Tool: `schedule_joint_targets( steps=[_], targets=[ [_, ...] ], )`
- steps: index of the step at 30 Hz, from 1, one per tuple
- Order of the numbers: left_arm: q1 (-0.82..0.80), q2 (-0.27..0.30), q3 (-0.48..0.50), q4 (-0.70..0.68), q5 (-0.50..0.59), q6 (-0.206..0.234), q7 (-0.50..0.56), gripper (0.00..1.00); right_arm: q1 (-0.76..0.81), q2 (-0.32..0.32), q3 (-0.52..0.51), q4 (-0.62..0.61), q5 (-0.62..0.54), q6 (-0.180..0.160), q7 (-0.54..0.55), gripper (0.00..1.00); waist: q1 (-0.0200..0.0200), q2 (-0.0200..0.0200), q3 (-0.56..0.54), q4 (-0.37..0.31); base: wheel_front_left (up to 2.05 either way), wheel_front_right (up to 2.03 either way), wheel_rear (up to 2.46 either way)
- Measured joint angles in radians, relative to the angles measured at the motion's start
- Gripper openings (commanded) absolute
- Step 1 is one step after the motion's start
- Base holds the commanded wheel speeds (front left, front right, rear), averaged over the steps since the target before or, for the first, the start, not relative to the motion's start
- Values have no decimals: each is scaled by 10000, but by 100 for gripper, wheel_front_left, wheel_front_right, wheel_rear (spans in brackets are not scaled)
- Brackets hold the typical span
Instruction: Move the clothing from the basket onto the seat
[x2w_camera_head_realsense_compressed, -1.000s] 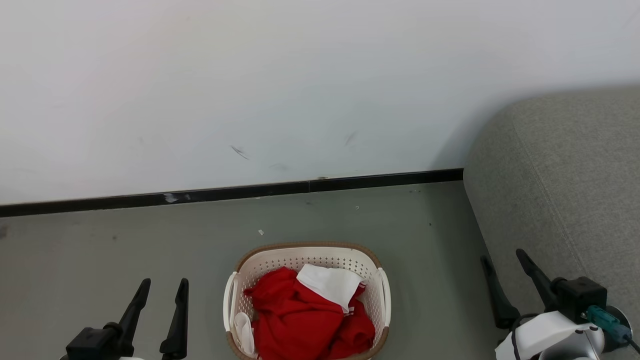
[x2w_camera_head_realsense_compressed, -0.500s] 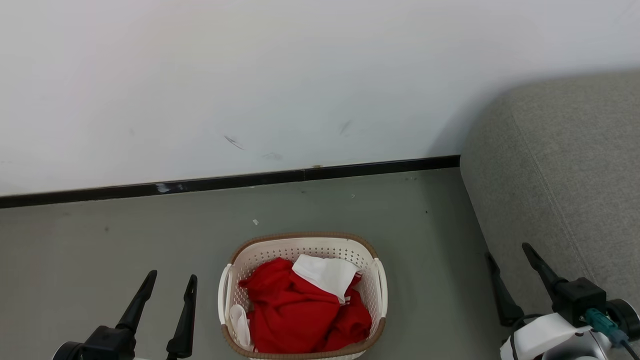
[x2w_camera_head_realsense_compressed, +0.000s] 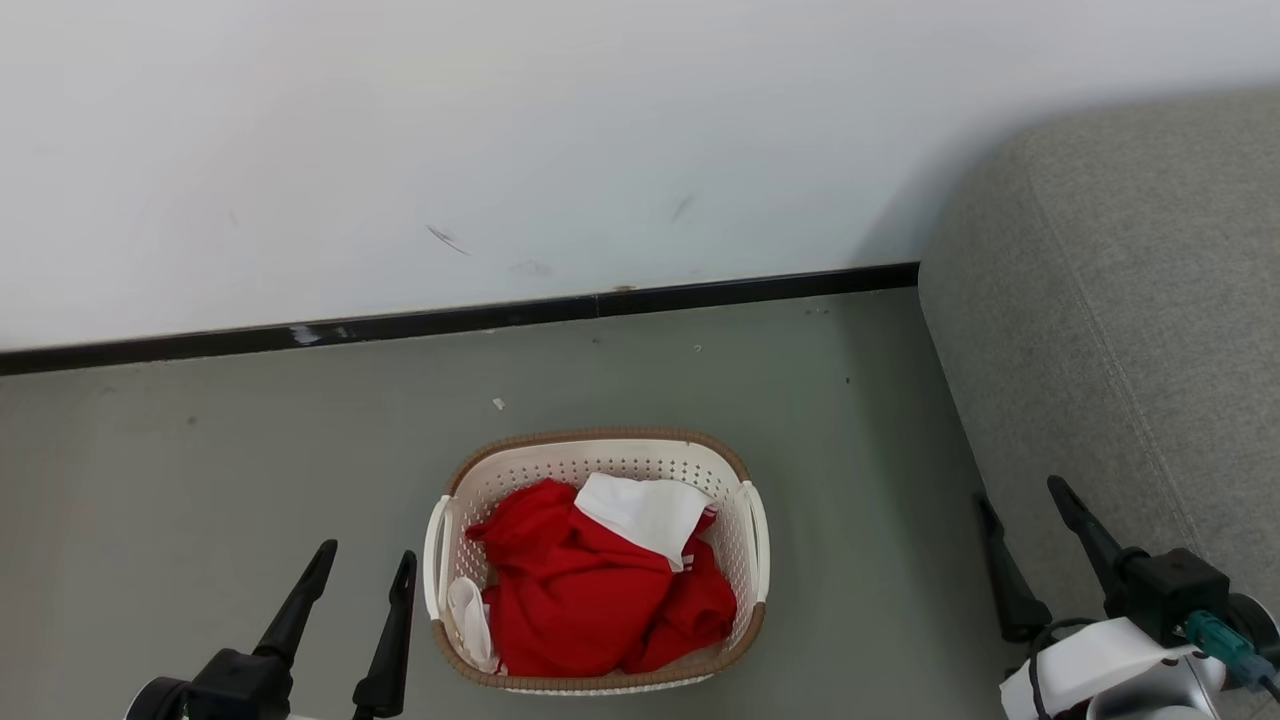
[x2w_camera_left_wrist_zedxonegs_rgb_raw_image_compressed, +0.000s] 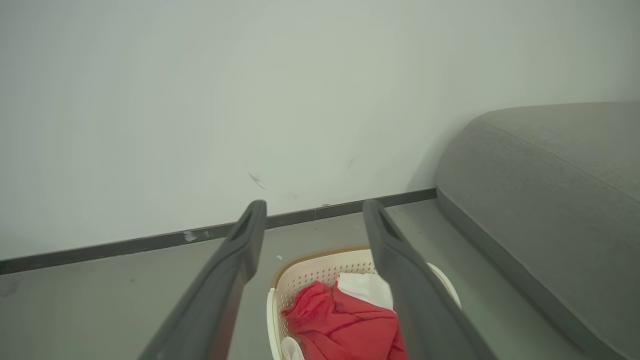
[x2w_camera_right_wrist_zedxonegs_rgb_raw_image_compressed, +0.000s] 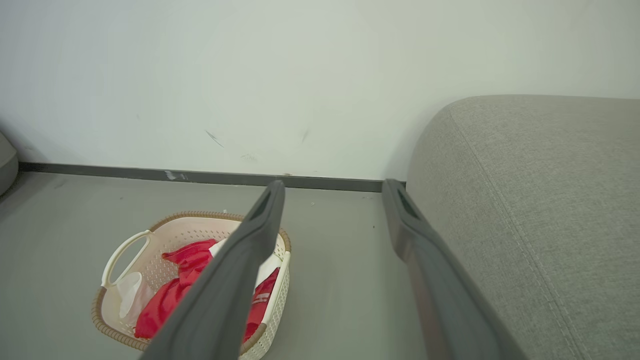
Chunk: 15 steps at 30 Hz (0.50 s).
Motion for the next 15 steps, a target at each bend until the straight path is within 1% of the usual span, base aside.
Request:
schedule_joint_targets(
  steps=[15],
  targets=[
    [-882, -12, -1001, 704, 38, -84, -17, 100, -557, -2, 270, -328, 159, 0, 0, 100, -1, 0, 1200, -81, 0, 0, 0]
  ],
)
